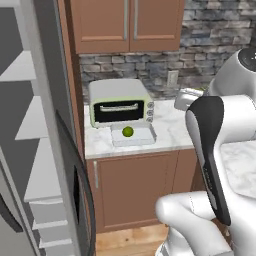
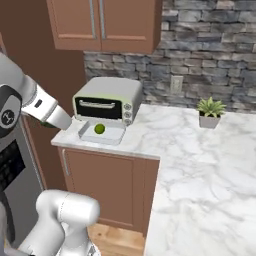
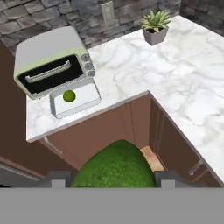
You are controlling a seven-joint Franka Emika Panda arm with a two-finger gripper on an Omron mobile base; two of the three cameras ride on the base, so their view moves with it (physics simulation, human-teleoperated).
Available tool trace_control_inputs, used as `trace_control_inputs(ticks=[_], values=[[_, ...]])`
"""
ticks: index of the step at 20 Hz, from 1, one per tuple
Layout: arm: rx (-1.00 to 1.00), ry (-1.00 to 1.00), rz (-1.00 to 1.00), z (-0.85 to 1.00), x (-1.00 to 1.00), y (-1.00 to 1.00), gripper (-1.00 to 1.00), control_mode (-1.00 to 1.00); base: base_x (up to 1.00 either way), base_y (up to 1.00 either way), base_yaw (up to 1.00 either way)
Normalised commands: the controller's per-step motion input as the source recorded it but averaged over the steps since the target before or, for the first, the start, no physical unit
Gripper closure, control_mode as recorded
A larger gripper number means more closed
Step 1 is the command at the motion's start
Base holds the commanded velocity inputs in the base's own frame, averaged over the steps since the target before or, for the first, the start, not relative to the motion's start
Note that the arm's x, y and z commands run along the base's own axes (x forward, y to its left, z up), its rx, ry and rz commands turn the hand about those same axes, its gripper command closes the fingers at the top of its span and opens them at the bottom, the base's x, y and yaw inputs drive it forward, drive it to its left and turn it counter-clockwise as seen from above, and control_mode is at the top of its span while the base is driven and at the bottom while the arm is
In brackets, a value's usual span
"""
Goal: Take the avocado and lime out of the freezer and place them in the tupperware container on the counter. Then put the tupperware containing the vegetables back in the freezer.
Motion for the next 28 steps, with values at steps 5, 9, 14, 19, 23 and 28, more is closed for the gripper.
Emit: trace_control_inputs(ticks=[5,9,14,19,23,28], values=[[0.0,0.0,0.0,0.0,0.0,0.0,1.0,1.0,0.74,0.0,0.0],[0.0,0.01,0.0,-0.16,0.03,0.0,1.0,-1.0,0.16,0.0,0.0],[0.01,0.08,0.0,-0.53,0.18,0.07,1.0,-1.0,0.0,0.0,0.0],[0.01,0.15,0.02,-0.58,0.65,0.26,1.0,-1.0,0.0,0.0,0.0],[0.0,0.17,0.02,-0.55,0.9,0.15,1.0,-1.0,0.0,0.0,0.0],[0.01,0.17,0.01,-0.57,0.92,0.01,1.0,-1.0,0.0,0.0,0.0]])
